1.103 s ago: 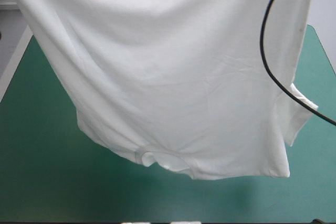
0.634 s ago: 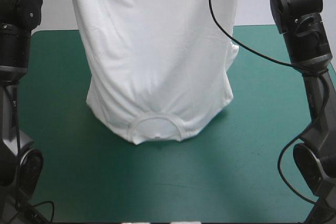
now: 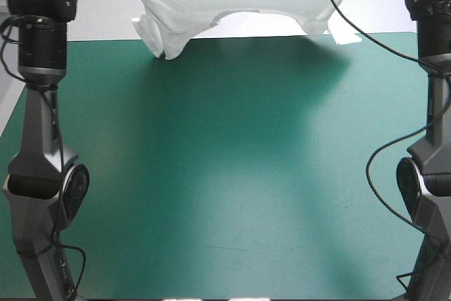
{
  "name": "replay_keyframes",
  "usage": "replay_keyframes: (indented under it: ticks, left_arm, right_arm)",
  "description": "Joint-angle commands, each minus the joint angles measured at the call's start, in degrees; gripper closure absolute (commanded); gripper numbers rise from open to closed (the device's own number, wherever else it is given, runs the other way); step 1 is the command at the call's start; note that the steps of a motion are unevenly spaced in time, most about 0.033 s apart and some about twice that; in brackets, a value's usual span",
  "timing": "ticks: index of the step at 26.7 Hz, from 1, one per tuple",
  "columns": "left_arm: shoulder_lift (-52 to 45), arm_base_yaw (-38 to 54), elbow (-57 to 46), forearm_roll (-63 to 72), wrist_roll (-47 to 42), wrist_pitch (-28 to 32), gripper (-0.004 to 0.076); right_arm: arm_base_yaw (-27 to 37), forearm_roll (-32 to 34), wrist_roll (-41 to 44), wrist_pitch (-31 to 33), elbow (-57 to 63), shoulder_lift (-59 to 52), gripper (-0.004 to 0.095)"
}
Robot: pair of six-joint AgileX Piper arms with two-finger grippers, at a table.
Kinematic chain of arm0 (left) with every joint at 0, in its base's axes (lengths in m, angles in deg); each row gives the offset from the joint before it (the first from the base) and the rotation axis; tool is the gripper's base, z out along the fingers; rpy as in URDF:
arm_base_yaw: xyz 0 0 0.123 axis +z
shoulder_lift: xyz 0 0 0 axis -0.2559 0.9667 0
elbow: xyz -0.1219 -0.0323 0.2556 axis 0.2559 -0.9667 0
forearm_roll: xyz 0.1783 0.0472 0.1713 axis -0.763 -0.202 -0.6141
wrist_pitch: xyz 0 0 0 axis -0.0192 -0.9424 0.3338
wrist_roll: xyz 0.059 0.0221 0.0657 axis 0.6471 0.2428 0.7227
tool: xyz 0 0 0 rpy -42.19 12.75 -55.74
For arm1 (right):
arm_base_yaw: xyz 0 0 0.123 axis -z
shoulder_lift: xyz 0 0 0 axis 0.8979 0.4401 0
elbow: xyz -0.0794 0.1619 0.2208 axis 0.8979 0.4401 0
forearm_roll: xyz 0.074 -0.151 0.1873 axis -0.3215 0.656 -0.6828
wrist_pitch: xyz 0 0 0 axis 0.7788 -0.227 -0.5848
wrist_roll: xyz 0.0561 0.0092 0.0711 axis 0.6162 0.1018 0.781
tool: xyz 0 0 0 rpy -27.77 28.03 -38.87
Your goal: Fold the cloth
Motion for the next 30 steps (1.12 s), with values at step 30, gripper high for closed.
replay_keyframes:
  ticks: [30]
  left_arm:
    - [-16.9, -0.5, -60.7, 9.9, -7.1, -34.3, 0.0705]
  right_arm:
    - [2.1, -7.3, -19.8, 32.3, 66.6, -22.2, 0.0925]
